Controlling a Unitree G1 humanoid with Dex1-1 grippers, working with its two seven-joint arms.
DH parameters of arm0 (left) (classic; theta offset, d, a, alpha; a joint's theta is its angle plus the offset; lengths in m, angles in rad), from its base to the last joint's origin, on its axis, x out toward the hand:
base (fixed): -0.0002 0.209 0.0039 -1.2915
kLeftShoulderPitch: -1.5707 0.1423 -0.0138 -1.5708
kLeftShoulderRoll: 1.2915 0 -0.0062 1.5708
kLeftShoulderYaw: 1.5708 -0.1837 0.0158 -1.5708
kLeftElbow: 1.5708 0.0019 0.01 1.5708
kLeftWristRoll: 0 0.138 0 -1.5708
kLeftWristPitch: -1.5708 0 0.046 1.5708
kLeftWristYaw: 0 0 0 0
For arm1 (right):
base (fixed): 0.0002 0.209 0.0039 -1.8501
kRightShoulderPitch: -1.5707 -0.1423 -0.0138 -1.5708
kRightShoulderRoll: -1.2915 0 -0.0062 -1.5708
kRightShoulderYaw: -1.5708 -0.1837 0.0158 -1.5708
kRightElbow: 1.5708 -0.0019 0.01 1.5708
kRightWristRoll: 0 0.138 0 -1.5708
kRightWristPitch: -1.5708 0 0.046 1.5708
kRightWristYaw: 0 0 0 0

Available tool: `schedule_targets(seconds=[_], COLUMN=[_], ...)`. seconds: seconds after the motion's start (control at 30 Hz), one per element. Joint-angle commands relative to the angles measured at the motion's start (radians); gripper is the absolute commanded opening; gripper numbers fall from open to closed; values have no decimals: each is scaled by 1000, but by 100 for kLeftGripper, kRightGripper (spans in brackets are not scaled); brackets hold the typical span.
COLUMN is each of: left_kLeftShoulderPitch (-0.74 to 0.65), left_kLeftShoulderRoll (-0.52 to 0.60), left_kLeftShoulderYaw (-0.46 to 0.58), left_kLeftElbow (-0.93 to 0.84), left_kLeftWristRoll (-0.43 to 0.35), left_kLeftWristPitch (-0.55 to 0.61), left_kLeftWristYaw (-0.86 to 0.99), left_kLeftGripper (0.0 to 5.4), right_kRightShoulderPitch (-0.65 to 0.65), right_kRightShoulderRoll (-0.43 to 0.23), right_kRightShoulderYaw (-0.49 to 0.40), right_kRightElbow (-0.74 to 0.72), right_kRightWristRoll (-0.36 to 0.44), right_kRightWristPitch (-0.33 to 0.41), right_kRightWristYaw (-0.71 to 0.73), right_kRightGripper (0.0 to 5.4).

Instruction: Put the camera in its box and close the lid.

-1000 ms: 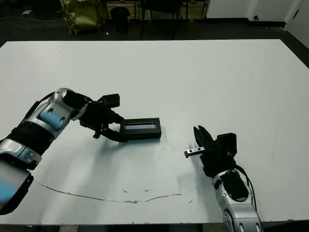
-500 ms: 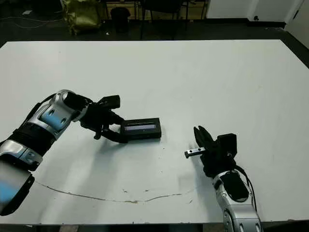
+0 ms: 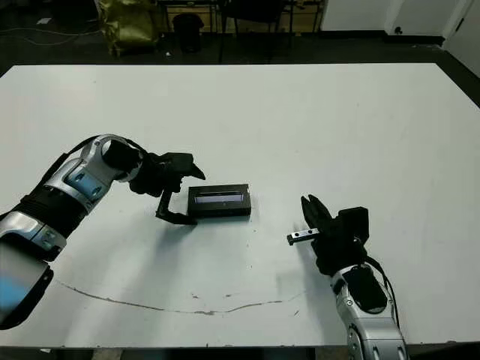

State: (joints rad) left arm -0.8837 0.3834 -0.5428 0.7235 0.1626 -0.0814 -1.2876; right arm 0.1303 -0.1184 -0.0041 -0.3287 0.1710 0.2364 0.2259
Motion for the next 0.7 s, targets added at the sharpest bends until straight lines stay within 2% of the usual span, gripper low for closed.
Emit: schedule_targets(seconds=[0.03,0.17,0.4,0.5,0.7], left_kLeftShoulderPitch=[67,76,93,90,86], left_kLeftShoulderRoll=[24,48,98,119,186], left_kLeftShoulderYaw=[-53,-36,12,46,108], left_kLeftElbow=[63,79,134,159,193], left_kLeftWristRoll=[67,63,36,6,-5], left_kLeftWristPitch=[-3,14,-99,-100,-125], left_kLeftWristYaw=[-46,-46,-49,-91,-83], left_kLeftGripper=[539,539,539,539,539], right_kRightShoulderPitch=[12,13,9,7,7], right_kRightShoulderRoll=[-11,-14,-11,-10,-11], right_kRightShoulderYaw=[-7,-9,-14,-16,-19], right_kRightElbow=[-1,-4,0,-1,17], right_kRightWristRoll=[1,4,12,21,24], right_kRightWristPitch=[23,29,25,29,3], right_kRightWristYaw=[-5,-1,2,2,18], right_kRightGripper=[0,0,0,0,0])
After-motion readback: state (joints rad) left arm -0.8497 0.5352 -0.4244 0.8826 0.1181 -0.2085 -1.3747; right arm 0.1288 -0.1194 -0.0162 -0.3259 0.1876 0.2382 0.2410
